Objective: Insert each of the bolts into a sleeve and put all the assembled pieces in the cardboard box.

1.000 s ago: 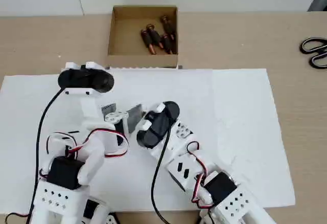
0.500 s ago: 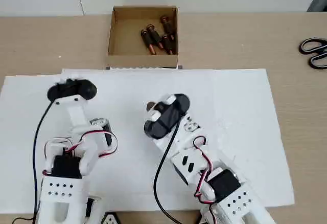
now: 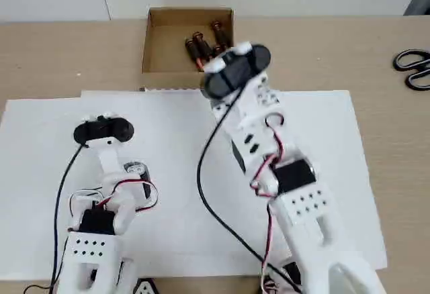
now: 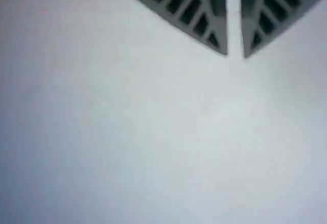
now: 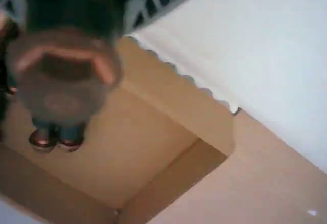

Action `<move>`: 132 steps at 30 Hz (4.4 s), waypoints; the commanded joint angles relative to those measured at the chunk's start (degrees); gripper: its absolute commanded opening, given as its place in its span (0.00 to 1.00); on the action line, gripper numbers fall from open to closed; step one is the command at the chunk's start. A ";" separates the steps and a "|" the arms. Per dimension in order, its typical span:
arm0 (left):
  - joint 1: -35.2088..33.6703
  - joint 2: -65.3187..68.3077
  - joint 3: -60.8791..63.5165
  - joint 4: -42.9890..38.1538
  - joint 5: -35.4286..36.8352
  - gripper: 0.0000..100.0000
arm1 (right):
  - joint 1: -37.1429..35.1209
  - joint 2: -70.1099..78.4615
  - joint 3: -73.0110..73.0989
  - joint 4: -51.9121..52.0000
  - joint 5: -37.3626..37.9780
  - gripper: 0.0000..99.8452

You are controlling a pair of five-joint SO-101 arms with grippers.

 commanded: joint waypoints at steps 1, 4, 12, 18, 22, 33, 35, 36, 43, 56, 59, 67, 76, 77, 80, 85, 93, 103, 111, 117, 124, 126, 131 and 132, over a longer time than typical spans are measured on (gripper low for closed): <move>0.09 -0.53 0.75 -1.23 -9.23 0.01 | 0.75 9.01 -10.55 -2.07 6.24 0.00; -0.26 -0.53 0.92 -1.23 -19.69 0.01 | 0.75 17.27 -17.14 -2.07 12.40 0.00; -0.18 -0.53 1.27 -1.32 -18.81 0.01 | 0.92 43.74 -38.68 -8.40 29.63 0.00; -0.09 -0.53 1.98 -2.46 -18.73 0.01 | 1.45 65.71 -57.32 -14.11 37.54 0.00; -0.35 -0.53 1.98 -2.55 -18.73 0.01 | 1.27 78.73 -70.51 -14.02 37.63 0.00; -2.55 -0.53 2.07 -3.87 -18.64 0.01 | 1.10 96.48 -94.42 -6.90 37.71 0.01; -2.46 -0.53 2.07 -3.87 -18.64 0.01 | 1.19 96.92 -96.35 -4.35 37.54 0.02; -2.46 -0.53 2.07 -3.87 -18.64 0.01 | 1.36 97.01 -97.23 -3.47 37.45 0.05; -2.46 -0.53 2.07 -4.04 -18.64 0.01 | 1.36 97.01 -100.48 1.36 37.36 0.19; -2.81 -0.53 2.07 -4.13 -18.64 0.01 | 1.27 96.66 -108.57 4.88 37.36 0.05; -2.81 -0.53 2.07 -4.13 -18.64 0.01 | 1.45 96.75 -115.08 13.14 37.36 0.00; -2.81 -0.53 2.33 -4.75 -18.55 0.01 | 1.27 96.75 -135.30 34.24 30.51 0.00; -2.73 -0.53 2.33 -4.75 -18.55 0.01 | 2.68 86.46 -137.49 49.89 23.03 0.00; -2.73 -0.53 2.33 -4.75 -18.64 0.01 | 2.77 85.14 -137.49 52.18 21.89 0.00; -2.73 -0.53 2.33 -4.75 -18.64 0.01 | 3.30 81.27 -137.49 58.07 18.02 0.00; -2.73 -0.53 2.33 -4.75 -18.64 0.01 | 4.44 74.95 -137.49 67.21 13.27 0.00; -2.73 -0.53 2.33 -4.92 -18.81 0.01 | 9.45 65.10 -137.41 72.40 6.59 0.00; -2.73 -0.53 2.33 -4.92 -18.81 0.01 | 20.79 48.31 -123.08 72.92 4.92 0.00; -2.73 -0.53 2.33 -4.92 -18.90 0.01 | 22.29 25.01 -88.88 72.31 -4.31 0.00; -2.73 -0.53 2.33 -4.92 -18.90 0.01 | 22.37 11.47 -63.38 69.85 -12.48 0.00; -2.73 -0.53 2.33 -4.92 -18.90 0.01 | 22.37 -2.86 -31.56 54.11 -15.30 0.00; -2.73 -0.53 2.33 -4.92 -18.90 0.01 | 22.37 -7.52 -20.75 48.04 -15.21 0.00; -2.73 -0.53 2.33 -4.92 -18.90 0.01 | 22.90 -19.91 4.22 35.65 -14.86 0.00; -2.73 -0.53 2.33 -4.92 -18.90 0.01 | 23.25 -22.20 7.91 33.80 -14.86 0.00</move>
